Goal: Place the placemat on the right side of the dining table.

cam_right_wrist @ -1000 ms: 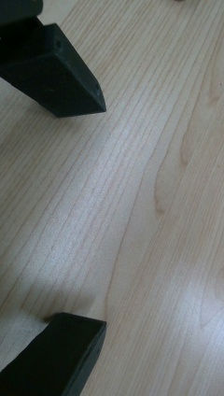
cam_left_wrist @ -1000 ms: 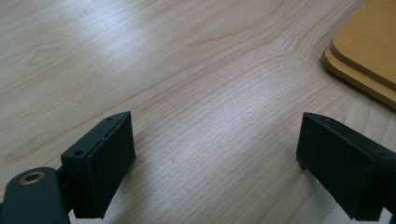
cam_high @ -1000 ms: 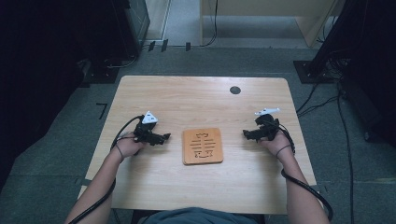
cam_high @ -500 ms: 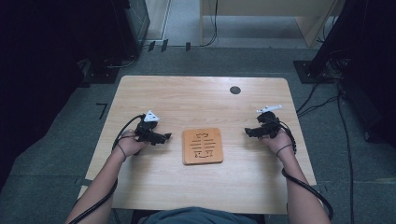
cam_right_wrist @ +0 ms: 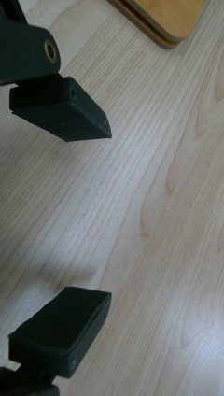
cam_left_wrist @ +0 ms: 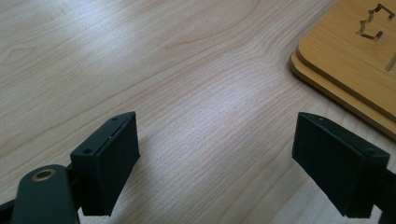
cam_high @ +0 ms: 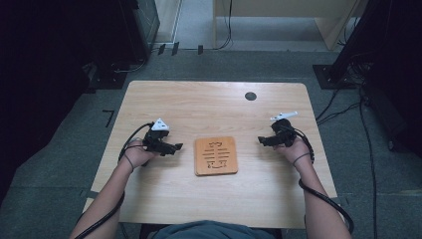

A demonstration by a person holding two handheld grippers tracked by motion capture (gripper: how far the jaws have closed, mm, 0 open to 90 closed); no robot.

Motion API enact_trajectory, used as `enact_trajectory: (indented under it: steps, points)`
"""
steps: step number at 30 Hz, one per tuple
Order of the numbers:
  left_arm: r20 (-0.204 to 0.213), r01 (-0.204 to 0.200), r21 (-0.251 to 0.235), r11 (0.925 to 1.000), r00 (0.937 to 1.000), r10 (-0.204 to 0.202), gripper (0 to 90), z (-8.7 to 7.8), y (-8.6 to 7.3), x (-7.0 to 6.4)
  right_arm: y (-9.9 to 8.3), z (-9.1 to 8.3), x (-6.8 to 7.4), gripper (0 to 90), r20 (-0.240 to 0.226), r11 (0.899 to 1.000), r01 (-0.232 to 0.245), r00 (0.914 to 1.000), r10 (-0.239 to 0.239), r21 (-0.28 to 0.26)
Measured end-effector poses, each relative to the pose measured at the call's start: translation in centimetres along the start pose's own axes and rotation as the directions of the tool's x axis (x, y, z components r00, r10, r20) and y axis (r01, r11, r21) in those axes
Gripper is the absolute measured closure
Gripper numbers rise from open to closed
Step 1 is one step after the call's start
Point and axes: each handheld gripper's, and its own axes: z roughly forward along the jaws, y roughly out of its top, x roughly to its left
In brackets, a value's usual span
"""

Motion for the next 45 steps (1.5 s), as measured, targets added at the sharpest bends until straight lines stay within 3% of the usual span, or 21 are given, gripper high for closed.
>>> enact_trajectory:
  steps: [17, 29, 33, 40, 45]
  points:
    - [0.011, -0.024, -0.018, 0.9995, 0.9996, 0.024, 13.9, -0.1, 0.4, -0.5, 0.5, -0.4, 2.4, 22.7, -0.035, 0.998, 0.052, 0.998, -0.053, -0.019]
    - [0.025, -0.037, -0.033, 0.9988, 0.999, 0.038, 13.9, 0.2, 0.7, -0.6, 0.6, -0.4, 3.1, 22.4, -0.065, 0.999, 0.038, 0.9971, -0.04, -0.03]
    - [0.033, -0.037, -0.036, 0.9987, 0.9987, 0.038, 13.9, 0.3, 0.9, -0.6, 0.6, -0.4, 3.3, 22.4, -0.083, 1.0, 0.01, 0.9965, -0.012, -0.026]
    - [0.044, -0.05, -0.03, 0.9983, 0.9977, 0.052, 13.9, 0.3, 1.0, -1.0, 0.6, -0.3, 4.0, 22.8, -0.097, 1.0, 0.01, 0.9952, -0.009, 0.005]
    - [0.053, -0.061, -0.022, 0.9979, 0.9966, 0.062, 13.9, 0.2, 1.1, -1.4, 0.5, -0.1, 4.7, 22.9, -0.079, 0.998, 0.052, 0.9956, -0.05, 0.029]
